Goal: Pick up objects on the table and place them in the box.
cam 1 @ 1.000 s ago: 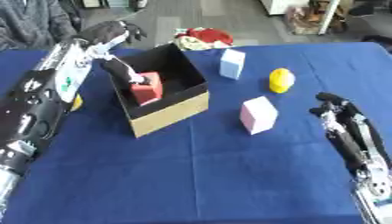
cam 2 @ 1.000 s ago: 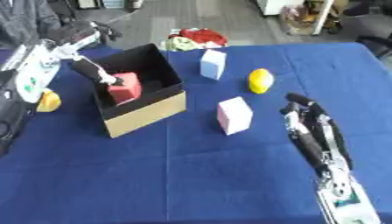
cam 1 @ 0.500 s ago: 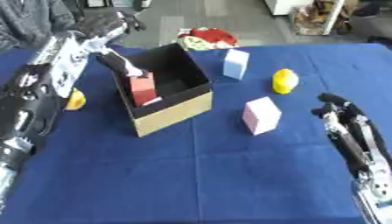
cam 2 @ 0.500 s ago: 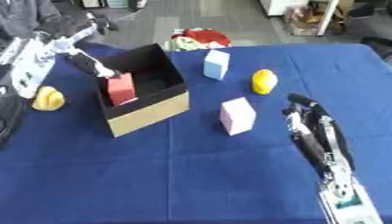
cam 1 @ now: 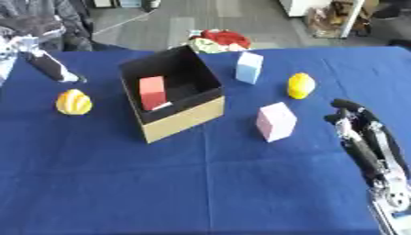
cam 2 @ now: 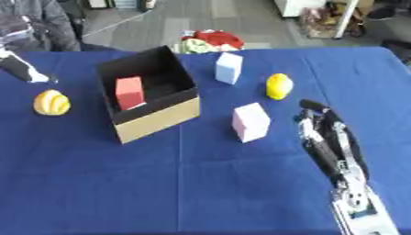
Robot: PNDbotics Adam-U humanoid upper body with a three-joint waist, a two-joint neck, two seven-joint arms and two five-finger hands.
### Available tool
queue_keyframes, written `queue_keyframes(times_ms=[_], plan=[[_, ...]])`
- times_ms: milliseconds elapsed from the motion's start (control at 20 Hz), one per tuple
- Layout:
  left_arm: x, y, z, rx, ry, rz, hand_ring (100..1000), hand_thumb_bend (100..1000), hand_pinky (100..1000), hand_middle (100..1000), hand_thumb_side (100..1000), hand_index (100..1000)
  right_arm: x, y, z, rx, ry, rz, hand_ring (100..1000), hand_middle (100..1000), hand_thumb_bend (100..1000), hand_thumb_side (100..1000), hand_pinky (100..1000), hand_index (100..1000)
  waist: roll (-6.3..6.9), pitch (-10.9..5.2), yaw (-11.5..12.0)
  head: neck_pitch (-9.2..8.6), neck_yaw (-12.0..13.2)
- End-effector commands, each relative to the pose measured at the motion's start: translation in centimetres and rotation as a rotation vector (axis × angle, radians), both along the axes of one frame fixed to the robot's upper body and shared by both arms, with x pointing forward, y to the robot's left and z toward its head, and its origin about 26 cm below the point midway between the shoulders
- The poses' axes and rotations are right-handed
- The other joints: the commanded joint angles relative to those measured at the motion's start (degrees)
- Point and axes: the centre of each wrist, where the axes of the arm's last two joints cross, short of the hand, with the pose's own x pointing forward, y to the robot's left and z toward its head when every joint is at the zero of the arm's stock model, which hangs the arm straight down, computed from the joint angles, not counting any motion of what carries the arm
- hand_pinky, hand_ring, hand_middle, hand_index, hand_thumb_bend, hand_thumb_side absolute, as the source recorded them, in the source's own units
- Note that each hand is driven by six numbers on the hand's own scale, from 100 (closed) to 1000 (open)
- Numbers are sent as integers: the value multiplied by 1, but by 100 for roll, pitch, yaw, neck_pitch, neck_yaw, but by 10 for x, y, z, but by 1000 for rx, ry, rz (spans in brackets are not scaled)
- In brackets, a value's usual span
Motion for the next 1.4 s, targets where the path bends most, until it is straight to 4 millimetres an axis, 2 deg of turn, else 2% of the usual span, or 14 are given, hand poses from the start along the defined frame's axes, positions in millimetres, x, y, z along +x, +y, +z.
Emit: queue_keyframes(times_ms=[50, 450, 700, 800, 1100, 1300, 1400], plan=[[3, 20, -8, 17, 32, 95, 751, 528, 821, 768, 265, 881, 1, -5, 7, -16, -23, -8, 716, 796, 100, 567, 819, 816, 56, -86, -10, 23, -10], [8, 27, -45, 11, 9, 223, 726, 467, 795, 743, 275, 856, 2, -3, 7, -11, -22, -2, 716, 797, 100, 570, 819, 815, 33, -70, -66, 23, 37], [8, 32, -59, 17, 4, 286, 727, 423, 797, 743, 226, 856, 2, -2, 7, -9, -21, 3, 716, 797, 100, 573, 819, 815, 28, -53, -113, 23, 44], [8, 34, -63, 18, 24, 300, 732, 416, 800, 748, 207, 861, 2, -2, 7, -8, -22, 4, 716, 797, 100, 574, 819, 815, 30, -45, -123, 23, 46], [7, 37, -70, 20, 100, 329, 744, 451, 806, 762, 246, 876, 3, -2, 8, -7, -25, 6, 716, 797, 100, 575, 819, 815, 24, -4, -149, 23, 49], [6, 36, -74, 11, 85, 331, 719, 401, 789, 738, 206, 853, 3, -1, 8, -6, -27, 8, 716, 797, 100, 577, 819, 815, 24, 12, -147, 23, 43], [5, 35, -76, -1, 70, 327, 679, 326, 767, 692, 171, 821, 3, -1, 8, -6, -26, 8, 717, 797, 100, 578, 819, 815, 19, 16, -144, 23, 28]])
